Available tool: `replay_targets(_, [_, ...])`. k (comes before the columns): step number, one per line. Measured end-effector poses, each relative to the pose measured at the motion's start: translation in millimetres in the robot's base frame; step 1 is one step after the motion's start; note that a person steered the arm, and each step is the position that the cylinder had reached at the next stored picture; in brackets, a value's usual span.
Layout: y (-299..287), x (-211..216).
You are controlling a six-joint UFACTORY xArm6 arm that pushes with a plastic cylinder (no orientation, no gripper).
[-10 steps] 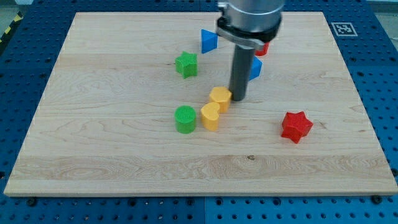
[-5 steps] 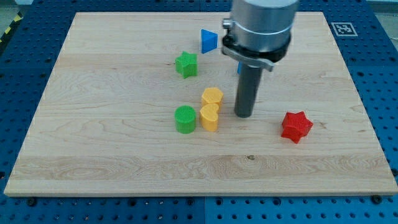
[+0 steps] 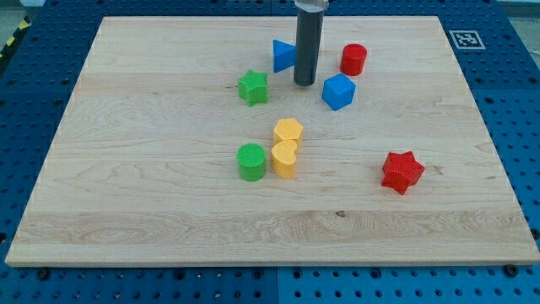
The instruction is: Move the red circle to the right side of the blue cube
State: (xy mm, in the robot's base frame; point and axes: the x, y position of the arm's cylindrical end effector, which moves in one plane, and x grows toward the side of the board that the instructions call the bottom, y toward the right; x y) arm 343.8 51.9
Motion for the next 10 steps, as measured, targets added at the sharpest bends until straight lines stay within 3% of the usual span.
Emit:
replay_targets(2, [37, -49])
replay_targets(6, [80, -69])
replay_targets(8, [89, -65])
replay_targets(10, [89, -27])
